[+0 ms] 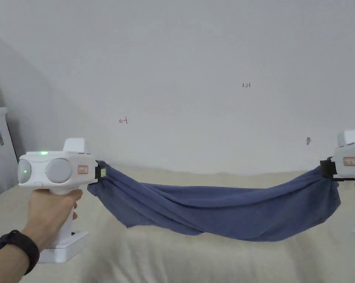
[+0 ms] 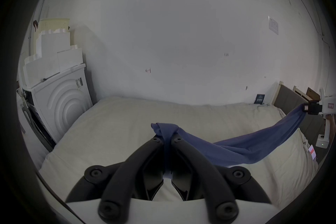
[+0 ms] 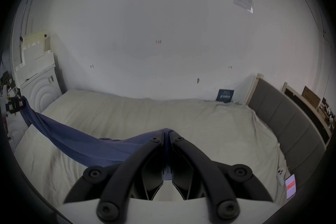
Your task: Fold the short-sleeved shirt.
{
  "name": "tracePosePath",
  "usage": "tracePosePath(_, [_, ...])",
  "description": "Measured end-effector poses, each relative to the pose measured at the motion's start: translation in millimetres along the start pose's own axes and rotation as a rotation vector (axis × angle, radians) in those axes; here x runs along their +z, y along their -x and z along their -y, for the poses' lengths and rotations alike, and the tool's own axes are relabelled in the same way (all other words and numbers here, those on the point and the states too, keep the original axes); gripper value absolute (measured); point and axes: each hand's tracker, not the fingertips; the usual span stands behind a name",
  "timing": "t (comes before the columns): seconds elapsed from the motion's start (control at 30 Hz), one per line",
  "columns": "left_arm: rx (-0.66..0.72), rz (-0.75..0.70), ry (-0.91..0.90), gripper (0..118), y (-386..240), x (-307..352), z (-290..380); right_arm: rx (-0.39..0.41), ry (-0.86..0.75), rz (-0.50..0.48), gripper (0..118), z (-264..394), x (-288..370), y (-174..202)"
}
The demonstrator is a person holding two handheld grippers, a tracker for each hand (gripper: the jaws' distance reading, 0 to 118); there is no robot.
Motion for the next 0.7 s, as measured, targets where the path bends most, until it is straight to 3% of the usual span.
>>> tracePosePath(0.1, [0.037,0.032,0.088,4,3.2,-10.6,70.6,-0.014,0.107,-0.021,3,72.5,-19.5,-2.4])
tracePosePath(0.3, [0.140,0.031,0.267,4,8.7,-9.2,238.7,-0.257,0.238,-0.041,3,255.2,-12.8,-8.4])
tracePosePath(0.47, [0.267,0.059,0.220,4,29.6,57.5,298.6,-0.377,0.211,-0.069,3,330.2,40.3,-28.9])
tracePosePath(0.63, [0.321,0.057,0.183,4,35.6,146.3,328.1,-0.394,0.190,-0.080,3,361.5,105.9,-38.1])
tracePosePath(0.7, [0.253,0.053,0.254,4,33.3,170.5,340.1,-0.360,0.228,-0.083,3,374.9,127.5,-38.2])
